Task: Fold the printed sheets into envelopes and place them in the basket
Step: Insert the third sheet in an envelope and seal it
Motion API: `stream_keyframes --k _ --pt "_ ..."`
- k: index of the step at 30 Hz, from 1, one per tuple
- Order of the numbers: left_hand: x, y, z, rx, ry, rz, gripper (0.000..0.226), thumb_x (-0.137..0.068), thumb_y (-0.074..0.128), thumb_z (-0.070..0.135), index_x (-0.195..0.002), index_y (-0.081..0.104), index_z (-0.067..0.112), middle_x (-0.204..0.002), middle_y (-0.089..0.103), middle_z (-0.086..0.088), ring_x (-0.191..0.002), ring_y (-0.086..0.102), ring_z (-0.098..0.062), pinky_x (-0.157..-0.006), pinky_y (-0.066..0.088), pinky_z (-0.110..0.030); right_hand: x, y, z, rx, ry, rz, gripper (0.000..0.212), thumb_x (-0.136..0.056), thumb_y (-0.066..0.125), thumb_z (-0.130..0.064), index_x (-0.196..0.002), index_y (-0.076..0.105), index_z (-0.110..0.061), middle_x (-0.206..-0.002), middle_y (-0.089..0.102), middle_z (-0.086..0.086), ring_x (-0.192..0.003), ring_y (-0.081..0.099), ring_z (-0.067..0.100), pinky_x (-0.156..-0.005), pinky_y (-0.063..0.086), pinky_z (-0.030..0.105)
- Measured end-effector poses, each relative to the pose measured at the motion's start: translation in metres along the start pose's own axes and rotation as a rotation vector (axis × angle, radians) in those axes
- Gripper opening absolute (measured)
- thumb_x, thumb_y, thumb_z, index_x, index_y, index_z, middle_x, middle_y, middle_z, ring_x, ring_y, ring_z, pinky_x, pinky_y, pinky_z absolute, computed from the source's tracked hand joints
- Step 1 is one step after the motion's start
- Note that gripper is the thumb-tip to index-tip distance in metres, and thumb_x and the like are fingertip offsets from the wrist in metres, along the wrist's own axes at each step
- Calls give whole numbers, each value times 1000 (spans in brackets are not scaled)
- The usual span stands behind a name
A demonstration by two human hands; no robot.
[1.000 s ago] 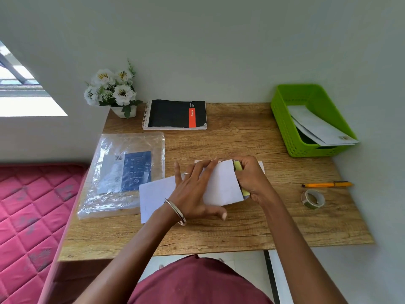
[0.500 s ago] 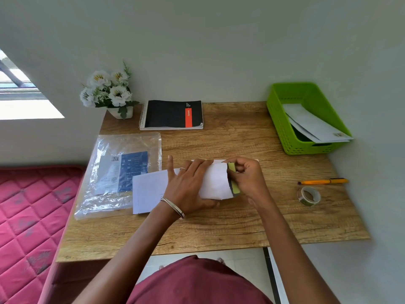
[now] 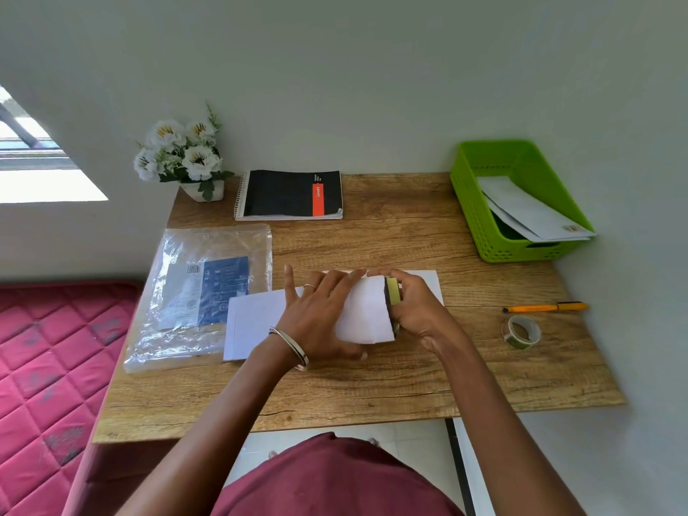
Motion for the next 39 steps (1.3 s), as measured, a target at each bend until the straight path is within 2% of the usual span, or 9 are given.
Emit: stream_keyframes --k 5,10,14,16,20,24,29,33,39 --pt "5 7 -11 -61 -82 -11 110 -54 61 75 -142 13 29 -138 34 6 -133 28 -22 -104 -7 -70 -1 -6 3 127 30 68 42 -73 65 19 -99 67 -15 -96 71 10 -89 68 26 -78 57 47" --pt "6 4 -11 -39 -71 39 98 -55 60 72 -137 25 30 -131 40 9 -127 34 -19 -104 -1 -70 -4 -7 7 325 4 96 31 -74 67 11 -93 71 -13 -89 73 7 -87 68 27 -78 56 50" --pt "5 2 -18 -9 -68 47 100 -55 60 73 -138 24 31 -133 40 8 -128 35 -20 -105 -4 -69 2 -15 1 105 65 75 28 -78 74 -3 -104 67 -11 -87 72 16 -77 70 28 -64 59 41" --pt "7 -1 -24 3 -86 72 102 -52 54 77 -137 23 31 -133 41 8 -127 37 -20 -105 -5 -70 6 -28 2 -34 78 189 32 -78 77 -17 -106 65 -7 -87 72 17 -70 69 24 -60 57 36" --pt "7 -4 -36 37 -130 101 106 -48 50 80 -138 25 29 -131 43 6 -125 40 -21 -104 -5 -71 0 -57 22 399 95 692 49 -76 77 -38 -109 61 -4 -98 68 12 -90 64 29 -69 44 30" --pt "4 -3 -39 31 -122 99 107 -48 52 79 -138 25 29 -132 43 5 -126 39 -23 -103 -7 -71 -9 -48 39 705 264 663 76 -67 73 -61 -112 54 -3 -116 59 20 -111 51 37 -84 43 45" --pt "2 -2 -38 25 -113 83 107 -49 51 80 -139 21 30 -134 40 5 -128 35 -22 -104 -10 -69 -23 -43 47 544 363 685 79 -50 87 -50 -108 54 -9 -113 62 15 -112 53 36 -92 39 51" --pt "1 -2 -41 25 -101 82 107 -52 58 77 -140 21 29 -137 38 5 -131 32 -21 -103 -12 -70 -30 -55 54 237 309 690 34 -53 88 -31 -72 65 -14 -77 69 4 -82 65 30 -86 48 54" --pt "0 -3 -46 7 -91 70 107 -54 59 75 -142 21 28 -140 35 4 -134 27 -21 -103 -13 -70 -9 -64 38 -10 144 675 16 -73 79 -14 -73 63 -14 -87 70 8 -77 64 19 -64 49 27"
Point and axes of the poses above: each hand's wrist, its own x-axis away from the middle knuckle, its own y-axis out of the palm, z = x × y, the point moved 2 cm from there along -x, towards the middle knuckle
